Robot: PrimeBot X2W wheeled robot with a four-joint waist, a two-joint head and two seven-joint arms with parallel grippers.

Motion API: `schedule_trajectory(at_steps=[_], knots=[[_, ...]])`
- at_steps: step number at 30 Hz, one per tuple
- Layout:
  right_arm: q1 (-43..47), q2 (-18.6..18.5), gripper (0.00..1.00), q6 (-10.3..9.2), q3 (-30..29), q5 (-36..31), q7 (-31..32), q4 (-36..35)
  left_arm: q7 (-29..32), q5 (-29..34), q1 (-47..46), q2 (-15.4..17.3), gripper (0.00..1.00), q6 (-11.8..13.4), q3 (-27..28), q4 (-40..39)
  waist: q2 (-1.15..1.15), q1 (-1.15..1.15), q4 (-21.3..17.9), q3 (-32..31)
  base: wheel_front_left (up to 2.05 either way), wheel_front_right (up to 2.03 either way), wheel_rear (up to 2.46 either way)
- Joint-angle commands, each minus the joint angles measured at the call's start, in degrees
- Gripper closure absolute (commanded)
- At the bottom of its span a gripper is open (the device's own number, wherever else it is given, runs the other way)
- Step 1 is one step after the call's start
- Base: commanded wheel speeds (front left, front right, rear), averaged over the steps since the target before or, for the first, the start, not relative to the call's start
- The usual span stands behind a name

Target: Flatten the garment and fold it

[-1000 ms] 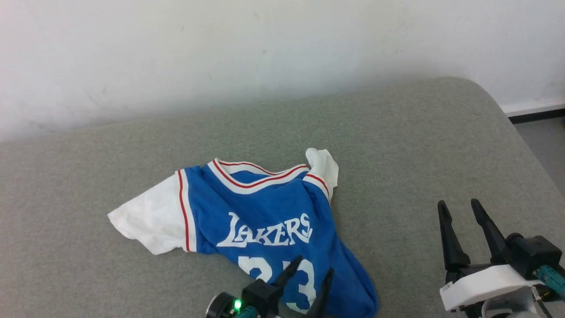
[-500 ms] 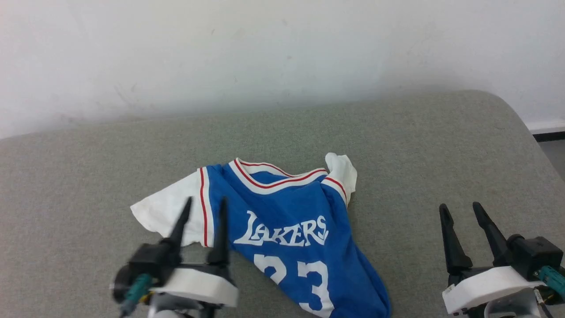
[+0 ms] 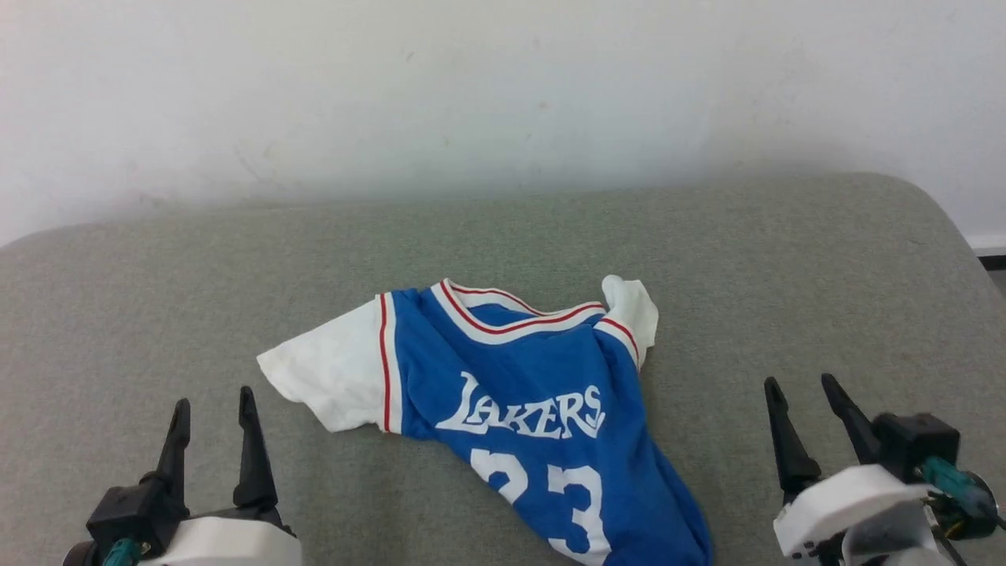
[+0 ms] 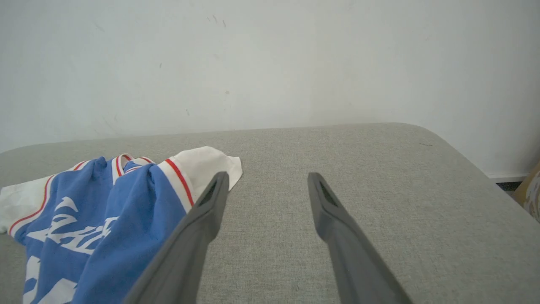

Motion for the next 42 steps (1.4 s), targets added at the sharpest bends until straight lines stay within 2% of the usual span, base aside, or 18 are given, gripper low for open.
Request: schedule_trajectory(at_steps=[1, 6, 12, 17, 21, 28, 29, 30, 31, 32, 35, 38, 42], knots=[[-2.1, 0.1, 0.00, -0.04, -0.2, -0.4, 0.4, 1.8, -0.3, 0.6, 0.4, -0.4, 0.00, -0.5, 0.0, -0.4, -0.01, 0.00, 1.3, 0.7, 0.00, 0.00, 0.00], [-9.9, -0.3, 0.00, -0.04, 0.1, 1.1, 2.3, 14.0, -0.3, 1.8, -1.0, -2.2, 0.00, -1.4, -0.7, -0.7, -0.01, 0.00, 4.7, 2.4, 0.00, 0.00, 0.00], [-21.6, -2.7, 0.00, -0.04, 3.0, 5.9, 7.2, 26.4, -0.3, 2.7, -3.0, -4.0, 0.00, -2.3, -0.7, -0.8, -0.01, 0.00, 7.5, 4.7, 0.00, 0.00, 0.00], [-30.7, -4.2, 0.00, -0.04, 7.9, 9.8, 15.7, 34.7, -0.3, 3.5, -4.7, -5.2, 0.00, -3.1, -1.0, -1.9, -0.01, 0.00, 9.3, 6.7, 0.00, 0.00, 0.00], [-35.5, -5.5, 0.00, -0.04, 13.1, 13.2, 24.8, 40.0, -0.3, 4.3, -5.8, -5.7, 0.00, -3.3, -1.5, -2.3, -0.01, 0.00, 10.2, 8.4, 0.00, 0.00, 0.00], [-36.9, -6.5, 0.00, -0.04, 21.9, 19.6, 37.5, 46.2, -0.3, 4.9, -6.4, -6.0, 0.00, -4.0, -2.9, 0.2, -0.01, 0.00, 11.2, 8.3, 0.00, 0.00, 0.00], [-36.6, -6.6, 0.12, -0.04, 22.8, 20.7, 38.5, 46.4, -0.3, 5.1, -6.4, -6.0, 0.00, -4.1, -3.0, 0.5, -0.01, 0.00, 11.2, 8.1, 0.00, 0.00, 0.00], [-36.3, -6.7, 0.57, -0.04, 23.7, 21.7, 39.2, 46.3, -0.3, 5.2, -6.3, -6.0, 0.00, -4.0, -3.0, 0.7, -0.01, 0.00, 11.0, 7.9, 0.00, 0.00, 0.00], [-36.3, -6.7, 0.57, -0.04, 23.7, 21.7, 39.2, 46.3, -0.3, 5.2, -6.3, -6.0, 0.00, -4.0, -3.0, 0.7, -0.01, 0.00, 11.0, 7.9, 0.00, 0.00, 0.00], [-35.9, -6.8, 1.00, -0.04, 24.7, 22.8, 39.6, 46.1, -0.3, 5.3, -6.1, -6.0, 0.00, -4.0, -2.9, 0.8, -0.01, 0.00, 10.8, 7.6, 0.00, 0.00, 0.00], [-35.7, -8.0, 1.00, -0.04, 27.0, 24.4, 37.2, 44.3, -0.3, 5.6, -5.6, -6.1, 0.00, -3.9, -2.8, 1.3, -0.01, 0.00, 9.9, 6.9, 0.00, 0.00, 0.00], [-38.0, -10.1, 1.00, -0.04, 28.9, 22.4, 30.6, 42.2, -0.3, 6.0, -5.4, -6.1, 0.00, -3.8, -2.3, 1.7, -0.01, 0.00, 8.2, 6.8, 0.00, 0.00, 0.00], [-41.2, -11.0, 1.00, -0.04, 29.1, 20.4, 23.0, 39.7, -0.3, 6.9, -4.8, -6.1, 0.00, -3.9, -1.2, 1.8, -0.01, 0.00, 5.2, 5.9, 0.00, 0.00, 0.00]])
